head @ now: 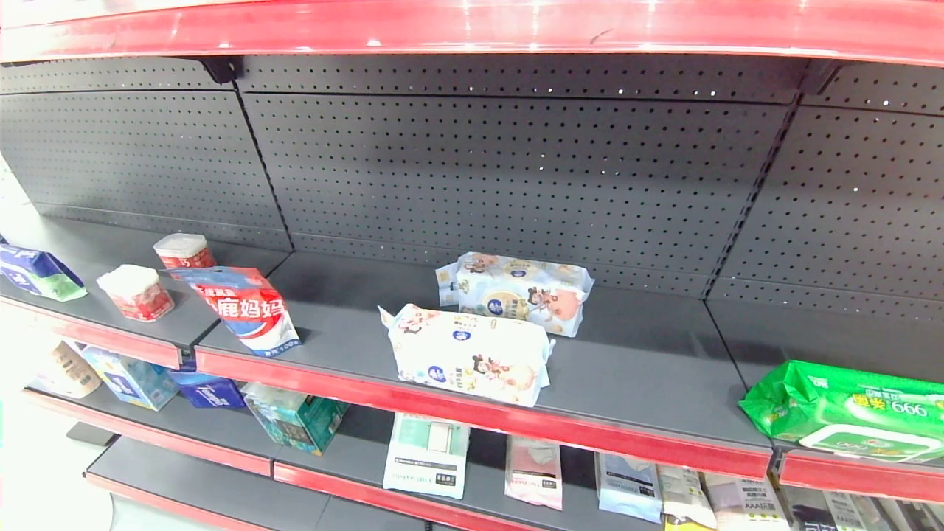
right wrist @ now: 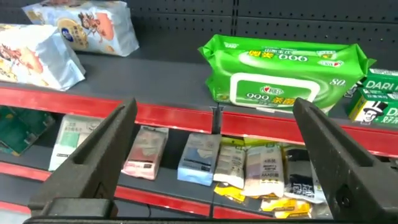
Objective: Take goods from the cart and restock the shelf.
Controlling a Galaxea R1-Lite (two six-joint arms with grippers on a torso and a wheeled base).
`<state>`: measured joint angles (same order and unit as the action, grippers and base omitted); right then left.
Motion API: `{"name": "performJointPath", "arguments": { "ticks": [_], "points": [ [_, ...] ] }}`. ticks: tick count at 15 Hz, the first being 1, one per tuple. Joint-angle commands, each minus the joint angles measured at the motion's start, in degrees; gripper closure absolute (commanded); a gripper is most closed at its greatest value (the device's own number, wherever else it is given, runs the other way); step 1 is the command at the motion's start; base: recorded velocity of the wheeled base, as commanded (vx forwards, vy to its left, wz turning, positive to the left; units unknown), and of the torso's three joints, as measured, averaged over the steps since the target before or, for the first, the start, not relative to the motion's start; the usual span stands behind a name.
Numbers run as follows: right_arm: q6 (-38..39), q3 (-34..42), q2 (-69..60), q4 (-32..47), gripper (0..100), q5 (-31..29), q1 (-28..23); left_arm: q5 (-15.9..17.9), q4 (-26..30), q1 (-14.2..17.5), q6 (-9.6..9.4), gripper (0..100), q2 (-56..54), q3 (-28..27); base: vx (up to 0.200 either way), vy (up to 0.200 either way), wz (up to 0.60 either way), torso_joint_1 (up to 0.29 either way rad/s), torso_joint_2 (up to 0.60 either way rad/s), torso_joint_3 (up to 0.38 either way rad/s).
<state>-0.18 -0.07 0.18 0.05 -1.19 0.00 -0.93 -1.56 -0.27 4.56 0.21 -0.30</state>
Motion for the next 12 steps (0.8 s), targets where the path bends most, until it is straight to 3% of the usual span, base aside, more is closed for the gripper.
{"name": "performJointPath", "arguments": {
  "ticks": [1,5,12],
  "points": [
    [0.18,0.07,-0.18,0.04,0,0.05,0.0,0.05,0.07,0.0,0.01,0,0.06,-0.05,0.0,0.0,0.0,0.0,0.0,0.0],
    [0.53,0.07,-0.18,-0.05,0,-0.04,0.0,0.14,0.15,-0.08,0.01,0,0.14,-0.05,0.0,0.0,0.0,0.0,0.0,0.0],
    [0.71,0.07,-0.18,0.04,0,-0.04,0.0,0.14,0.07,0.0,0.01,0,0.14,-0.05,0.0,0.0,-0.6,0.006,0.0,-0.002]
  ]
}}
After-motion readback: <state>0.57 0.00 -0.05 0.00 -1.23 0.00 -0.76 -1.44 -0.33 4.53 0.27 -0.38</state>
